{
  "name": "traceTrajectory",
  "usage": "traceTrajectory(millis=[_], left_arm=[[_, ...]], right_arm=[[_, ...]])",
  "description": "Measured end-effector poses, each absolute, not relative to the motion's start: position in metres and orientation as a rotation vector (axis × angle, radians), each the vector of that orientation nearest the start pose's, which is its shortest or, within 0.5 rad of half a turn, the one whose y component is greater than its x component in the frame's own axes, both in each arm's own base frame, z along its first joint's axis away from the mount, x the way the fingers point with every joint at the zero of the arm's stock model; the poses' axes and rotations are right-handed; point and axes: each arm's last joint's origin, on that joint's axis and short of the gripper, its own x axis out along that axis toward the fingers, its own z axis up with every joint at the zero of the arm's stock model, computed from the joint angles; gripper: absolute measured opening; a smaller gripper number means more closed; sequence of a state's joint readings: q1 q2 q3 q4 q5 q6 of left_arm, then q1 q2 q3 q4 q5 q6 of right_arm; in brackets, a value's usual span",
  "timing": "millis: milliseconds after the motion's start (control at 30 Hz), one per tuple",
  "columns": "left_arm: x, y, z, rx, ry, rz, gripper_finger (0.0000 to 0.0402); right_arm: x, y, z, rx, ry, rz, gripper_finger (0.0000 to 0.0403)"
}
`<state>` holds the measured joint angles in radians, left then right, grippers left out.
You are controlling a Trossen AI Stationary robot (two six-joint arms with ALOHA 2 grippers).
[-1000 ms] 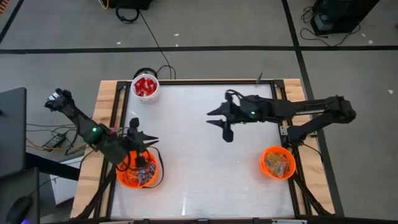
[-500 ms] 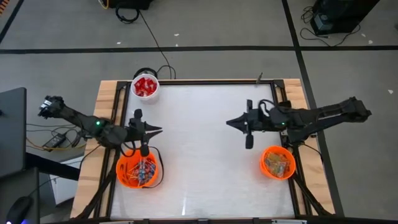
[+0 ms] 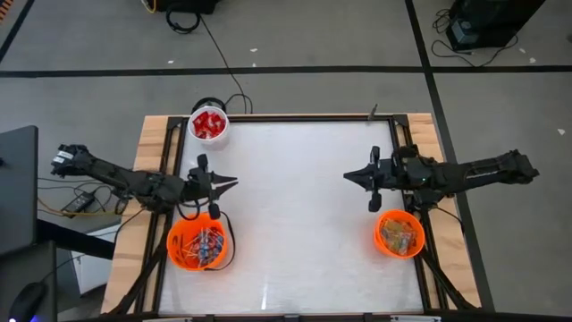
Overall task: Sort candy by brand, put in halloween buckets
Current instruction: Return to home position
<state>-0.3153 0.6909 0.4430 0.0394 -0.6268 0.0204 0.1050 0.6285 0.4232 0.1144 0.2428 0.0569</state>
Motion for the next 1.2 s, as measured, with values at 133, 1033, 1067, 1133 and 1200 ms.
traceTrajectory(millis=[133,1033,1067,1133,1200], left_arm=[[0.155,-0.025,0.234,0.092,0.161,0.337,0.0053],[0.119,-0.005,0.172,-0.075,-0.047,0.347,0.0053],[0.119,-0.005,0.172,-0.076,-0.05,0.347,0.0053],[0.118,-0.005,0.173,-0.078,-0.058,0.347,0.0053],[0.117,-0.005,0.173,-0.077,-0.057,0.348,0.0053]], right_arm=[[0.14,0.004,0.247,0.051,0.049,-0.141,0.0005],[0.101,-0.006,0.187,0.225,-0.012,-0.119,0.0004],[0.1,-0.006,0.185,0.217,-0.02,-0.118,0.0004],[0.1,-0.006,0.179,0.213,-0.018,-0.118,0.0004],[0.099,-0.006,0.174,0.215,-0.024,-0.118,0.0004]])
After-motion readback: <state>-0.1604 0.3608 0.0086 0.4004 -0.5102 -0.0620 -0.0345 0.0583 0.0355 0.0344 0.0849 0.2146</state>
